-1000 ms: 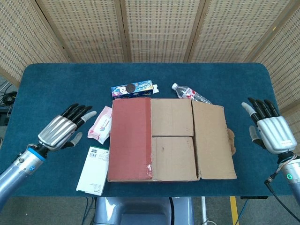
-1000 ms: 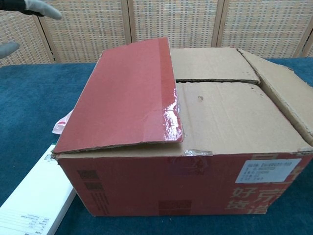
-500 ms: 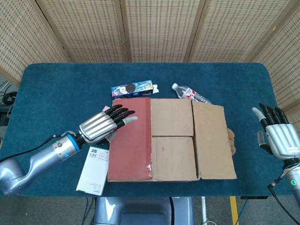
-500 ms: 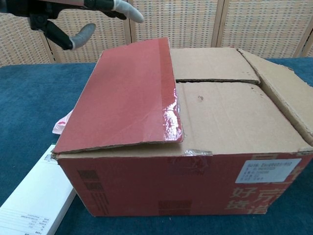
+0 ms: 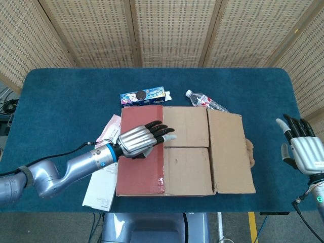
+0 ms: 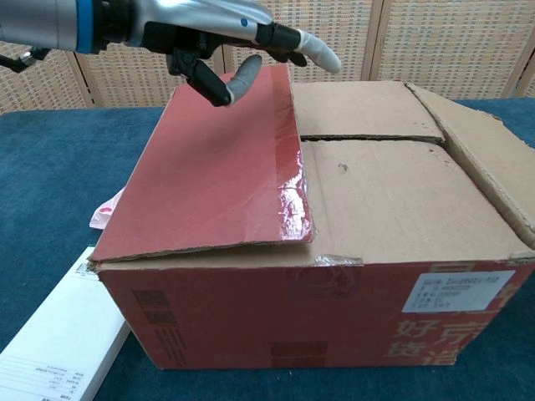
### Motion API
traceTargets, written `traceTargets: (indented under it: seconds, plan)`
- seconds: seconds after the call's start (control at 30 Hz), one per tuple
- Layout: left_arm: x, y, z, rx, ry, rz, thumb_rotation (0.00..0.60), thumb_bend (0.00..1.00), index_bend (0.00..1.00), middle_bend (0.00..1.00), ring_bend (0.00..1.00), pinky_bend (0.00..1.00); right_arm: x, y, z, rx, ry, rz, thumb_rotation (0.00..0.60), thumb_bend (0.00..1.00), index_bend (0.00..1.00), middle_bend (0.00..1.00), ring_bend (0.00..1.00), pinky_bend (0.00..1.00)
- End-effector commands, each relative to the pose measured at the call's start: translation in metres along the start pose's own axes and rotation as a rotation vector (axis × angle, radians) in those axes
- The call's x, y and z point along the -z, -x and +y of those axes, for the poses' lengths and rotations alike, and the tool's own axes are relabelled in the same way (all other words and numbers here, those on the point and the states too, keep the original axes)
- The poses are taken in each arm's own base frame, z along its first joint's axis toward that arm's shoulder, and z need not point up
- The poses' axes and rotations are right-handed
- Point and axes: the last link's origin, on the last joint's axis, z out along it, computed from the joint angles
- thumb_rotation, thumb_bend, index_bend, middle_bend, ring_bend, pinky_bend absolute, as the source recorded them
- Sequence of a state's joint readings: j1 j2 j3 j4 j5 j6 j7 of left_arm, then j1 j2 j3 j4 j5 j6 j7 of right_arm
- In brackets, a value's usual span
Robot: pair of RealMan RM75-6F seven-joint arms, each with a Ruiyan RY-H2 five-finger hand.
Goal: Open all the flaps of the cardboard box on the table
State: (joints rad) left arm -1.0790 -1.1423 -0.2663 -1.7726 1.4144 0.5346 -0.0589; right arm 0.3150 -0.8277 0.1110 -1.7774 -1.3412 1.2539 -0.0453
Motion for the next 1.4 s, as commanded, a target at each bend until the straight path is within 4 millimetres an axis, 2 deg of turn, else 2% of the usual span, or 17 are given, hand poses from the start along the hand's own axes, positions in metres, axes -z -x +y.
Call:
traceTargets:
  seconds: [0.03, 0.2, 0.33, 0.47, 0.63, 1.07, 1.4]
  plan:
    - [-0.011, 0.003, 0.004, 0.009, 0.006, -0.014, 0.600, 0.97, 0.01, 0.02, 0.00, 0.00, 0.001, 0.000, 0.003, -0.004, 0.007, -0.002, 0.600, 0.72, 0.00, 0.00, 0.00, 0.00]
    - [-0.021, 0.009, 0.009, 0.013, 0.013, -0.040, 0.600, 0.97, 0.04, 0.04, 0.00, 0.00, 0.003, 0.000, 0.007, -0.011, 0.017, 0.000, 0.600, 0.73, 0.00, 0.00, 0.00, 0.00]
    - [-0.025, 0.010, 0.012, 0.010, 0.015, -0.041, 0.600, 0.97, 0.10, 0.07, 0.00, 0.00, 0.004, 0.000, 0.009, -0.014, 0.019, 0.002, 0.600, 0.73, 0.00, 0.00, 0.00, 0.00]
    - [-0.026, 0.010, 0.013, -0.001, 0.013, -0.036, 0.600, 0.97, 0.24, 0.15, 0.00, 0.00, 0.006, 0.001, 0.012, -0.018, 0.026, 0.001, 0.600, 0.73, 0.00, 0.00, 0.00, 0.00]
    - [-0.025, 0.012, 0.012, -0.005, 0.004, -0.033, 0.600, 0.97, 0.32, 0.20, 0.01, 0.00, 0.005, 0.001, 0.012, -0.019, 0.025, -0.001, 0.600, 0.73, 0.00, 0.00, 0.00, 0.00]
    - [-0.012, 0.007, -0.001, -0.008, -0.035, -0.021, 0.600, 0.97, 0.34, 0.35, 0.11, 0.00, 0.002, 0.003, 0.011, -0.021, 0.025, -0.007, 0.600, 0.73, 0.00, 0.00, 0.00, 0.00]
    - [-0.001, -0.002, -0.008, -0.016, -0.053, -0.001, 0.600, 0.97, 0.35, 0.39, 0.13, 0.00, 0.000, 0.005, 0.007, -0.026, 0.016, -0.007, 0.600, 0.73, 0.00, 0.00, 0.00, 0.00]
